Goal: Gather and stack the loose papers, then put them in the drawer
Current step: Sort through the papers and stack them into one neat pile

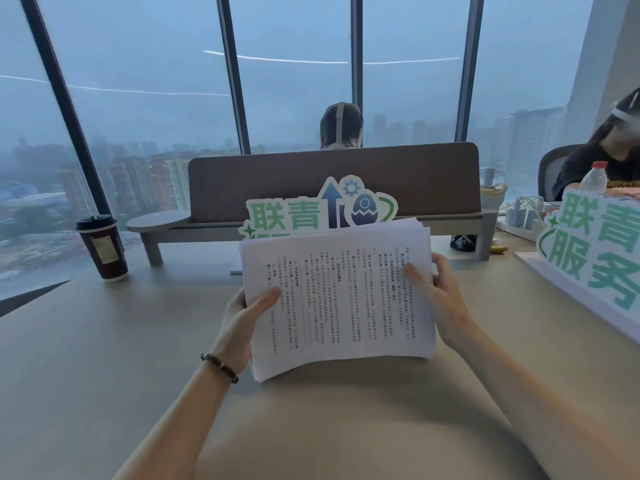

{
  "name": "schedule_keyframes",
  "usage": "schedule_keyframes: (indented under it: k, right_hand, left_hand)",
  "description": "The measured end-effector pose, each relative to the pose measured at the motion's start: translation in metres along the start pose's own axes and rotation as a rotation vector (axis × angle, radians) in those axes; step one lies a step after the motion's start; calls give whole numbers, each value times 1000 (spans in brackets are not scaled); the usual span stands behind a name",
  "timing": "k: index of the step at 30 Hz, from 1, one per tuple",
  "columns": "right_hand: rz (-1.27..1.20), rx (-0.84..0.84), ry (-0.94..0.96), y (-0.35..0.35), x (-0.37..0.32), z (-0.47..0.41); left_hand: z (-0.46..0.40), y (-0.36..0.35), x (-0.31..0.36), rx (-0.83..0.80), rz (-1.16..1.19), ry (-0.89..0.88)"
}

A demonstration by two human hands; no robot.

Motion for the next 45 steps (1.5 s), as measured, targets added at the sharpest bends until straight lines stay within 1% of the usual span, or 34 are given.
schedule_keyframes:
  k: [4,7,8,10,13,17,19,21,23,24,26,29,33,36,40,42,45]
  right_hand:
    - [-33,-67,-5,-17,-4,4]
    - [3,-65,-20,-23,-3,6]
    - [9,-54,-29,-23,-2,5]
    - [7,-36,-58,-20,0,3]
    - [-18,-15,-89,-15,1,1]
    - [-50,-41,-59,-17,-10,-1]
    - [-28,-81,-36,-18,-16,-2]
    - [-11,-107,-35,-17,-13,-1]
    - [-16,-131,-76,-17,0,2]
    - [-12,-139,-95,-19,8,3]
    - [-20,-122,-110,-20,16,5]
    - [-34,-55,-117,-17,20,2]
    - [-54,-6,-104,-16,12,-3]
    - [-85,-29,-74,-17,5,-5]
    - [-94,-90,-132,-20,34,6]
    - [-99,-64,-166,-18,48,9]
    - [-73,-2,-179,-13,50,4]
  left_hand:
    - [1,-3,1,-12,23,0]
    - [0,-6,-6,-68,71,60]
    - [-1,-6,-8,-68,69,80]
    - [-2,-4,-8,-18,32,88]
    - [-5,0,7,65,-66,-7]
    - [-8,5,30,94,-89,-112]
    - [-10,10,26,49,-53,-103]
    - [-8,10,8,-26,-49,-46]
    - [-3,4,-12,-75,-72,15]
    - [-2,2,-17,-75,-76,32]
    - [-4,2,-23,-37,-71,41]
    - [-6,3,-20,32,-70,33]
    - [-10,7,-2,73,-92,-39]
    - [-13,10,-1,52,-66,-59]
    - [-8,2,-26,-23,-62,28]
    - [-8,2,-27,-10,-66,29]
    - [-12,5,-24,37,-94,15]
Point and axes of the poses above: each hand's wrist, its own z-axis away from the middle knuckle, its own y-axis out of the back of the hand, x = y × z, the point moved 10 cm from there along -z, towards the middle knuckle, and after that the axes turned 10 degrees about -z, right-handed, at the moved point
